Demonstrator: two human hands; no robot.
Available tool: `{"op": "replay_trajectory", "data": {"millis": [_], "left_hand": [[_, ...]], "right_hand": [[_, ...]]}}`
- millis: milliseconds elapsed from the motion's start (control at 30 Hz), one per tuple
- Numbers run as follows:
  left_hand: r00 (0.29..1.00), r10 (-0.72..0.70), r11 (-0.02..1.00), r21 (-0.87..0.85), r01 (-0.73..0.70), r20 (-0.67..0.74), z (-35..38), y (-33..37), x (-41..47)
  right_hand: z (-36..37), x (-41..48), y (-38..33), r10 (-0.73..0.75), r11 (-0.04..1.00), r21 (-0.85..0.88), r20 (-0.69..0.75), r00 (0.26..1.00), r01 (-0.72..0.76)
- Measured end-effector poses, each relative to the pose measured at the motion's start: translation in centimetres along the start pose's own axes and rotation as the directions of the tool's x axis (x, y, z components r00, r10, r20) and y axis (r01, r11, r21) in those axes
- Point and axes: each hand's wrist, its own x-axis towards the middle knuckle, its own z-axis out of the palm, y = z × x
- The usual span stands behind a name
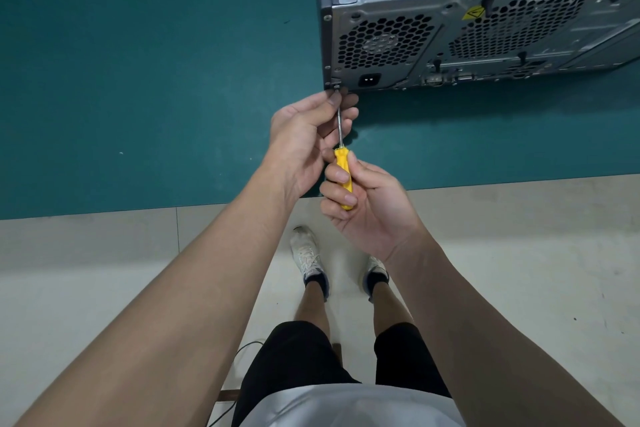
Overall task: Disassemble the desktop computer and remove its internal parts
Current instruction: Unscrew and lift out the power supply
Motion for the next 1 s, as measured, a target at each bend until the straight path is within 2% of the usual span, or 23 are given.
{"op": "replay_trajectory", "data": {"millis": [333, 400, 500, 567, 633, 700, 767, 800, 867, 900, 1000], "left_hand": [[1.0, 0.007, 1.0, 0.004, -0.007, 0.001, 0.1, -0.1, 0.1], [1.0, 0.013, 1.0, -0.003, -0.013, 0.005, 0.1, -0.1, 0.1], [1.0, 0.015, 1.0, -0.016, -0.015, 0.007, 0.2, -0.1, 0.1], [1.0, 0.014, 1.0, -0.022, -0.013, 0.011, 0.1, -0.1, 0.1], [1.0, 0.013, 1.0, -0.022, -0.012, 0.013, 0.1, -0.2, 0.1], [1.0, 0.011, 1.0, -0.023, -0.011, 0.016, 0.1, -0.2, 0.1], [1.0, 0.009, 1.0, -0.026, -0.009, 0.016, 0.2, -0.3, 0.1], [1.0, 0.009, 1.0, -0.026, -0.008, 0.016, 0.2, -0.3, 0.1], [1.0, 0.01, 1.0, -0.027, -0.009, 0.017, 0.1, -0.3, 0.1], [1.0, 0.009, 1.0, -0.029, -0.009, 0.016, 0.1, -0.3, 0.1], [1.0, 0.007, 0.999, -0.032, -0.006, 0.011, 0.1, -0.3, 0.1]], "right_hand": [[0.2, 0.0, -0.2, -0.011, 0.999, 0.042, 0.021, 1.0, 0.01], [0.4, 0.0, -0.4, -0.038, 0.998, -0.048, -0.036, 0.999, 0.037], [0.9, 0.0, -0.3, -0.131, 0.955, -0.283, -0.145, 0.981, 0.085], [1.6, 0.0, 0.0, -0.236, 0.877, -0.466, -0.214, 0.948, 0.113], [2.2, 0.1, 0.4, -0.368, 0.737, -0.669, -0.277, 0.888, 0.097], [2.8, 0.1, 0.9, -0.529, 0.441, -0.898, -0.248, 0.811, 0.013], [3.1, 0.2, 1.5, -0.649, 0.145, -0.984, -0.176, 0.74, -0.107], [3.3, 0.3, 1.9, -0.705, 0.067, -0.988, -0.147, 0.694, -0.141], [3.5, 0.7, 2.6, -0.784, 0.027, -0.989, -0.11, 0.611, -0.143], [3.5, 1.0, 2.8, -0.798, 0.018, -0.991, -0.096, 0.594, -0.136], [3.5, 1.1, 3.1, -0.802, 0.014, -0.996, -0.065, 0.594, -0.091]]}}
